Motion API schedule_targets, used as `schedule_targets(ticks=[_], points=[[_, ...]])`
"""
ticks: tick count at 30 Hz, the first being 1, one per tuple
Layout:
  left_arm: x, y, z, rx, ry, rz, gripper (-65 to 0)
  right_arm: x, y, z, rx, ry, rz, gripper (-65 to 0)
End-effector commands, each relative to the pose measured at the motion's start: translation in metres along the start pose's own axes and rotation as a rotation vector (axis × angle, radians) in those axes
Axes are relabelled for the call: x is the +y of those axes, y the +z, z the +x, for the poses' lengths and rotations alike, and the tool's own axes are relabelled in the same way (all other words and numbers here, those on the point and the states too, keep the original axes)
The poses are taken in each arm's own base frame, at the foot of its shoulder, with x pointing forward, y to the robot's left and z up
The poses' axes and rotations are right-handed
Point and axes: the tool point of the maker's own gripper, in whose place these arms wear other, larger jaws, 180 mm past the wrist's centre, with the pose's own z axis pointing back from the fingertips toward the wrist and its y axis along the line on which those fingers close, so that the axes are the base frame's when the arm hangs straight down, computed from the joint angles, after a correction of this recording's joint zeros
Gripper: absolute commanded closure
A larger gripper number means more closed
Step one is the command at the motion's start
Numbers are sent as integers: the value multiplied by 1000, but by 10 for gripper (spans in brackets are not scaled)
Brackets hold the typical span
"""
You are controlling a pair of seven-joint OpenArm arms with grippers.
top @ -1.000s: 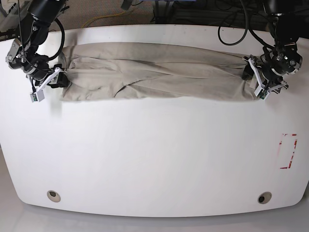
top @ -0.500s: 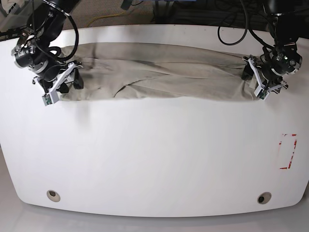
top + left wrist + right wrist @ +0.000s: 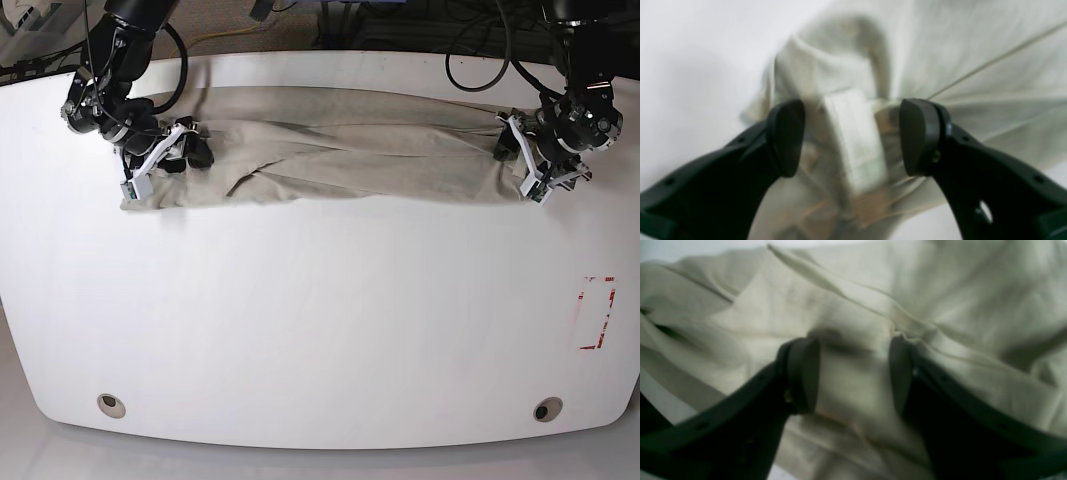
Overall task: Fold the T-shirt properly
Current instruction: 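Pull the folded shirt taut between both grippers, then release the shirt with the left gripper and regrasp its folded end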
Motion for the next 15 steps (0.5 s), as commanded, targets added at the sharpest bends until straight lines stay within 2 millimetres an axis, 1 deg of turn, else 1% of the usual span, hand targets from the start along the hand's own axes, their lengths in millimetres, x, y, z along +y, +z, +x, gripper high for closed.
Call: schedule_targets(ticks=[1,2,6,9,11,15], points=[[8,11,27,-78,-14,8,-438,-8,-1,2,15,26,-9,-328],[13,15,32,-83,-8,19,-465,-8,-3,1,17,33,-4,-328],[43,37,39,-90,50,101,-521,-10,-2,-7,38,34,-5,-328],[53,41,48,-102,78,102,-522,-10,-2,-10,42,31,-4,-328],[61,46,46,-98,99,119,-522,-9,-2,-11,43,30,-3,-328],[64,45,43,-88,107,130,-522,-9,-3,-12,43,25,-1,-327]])
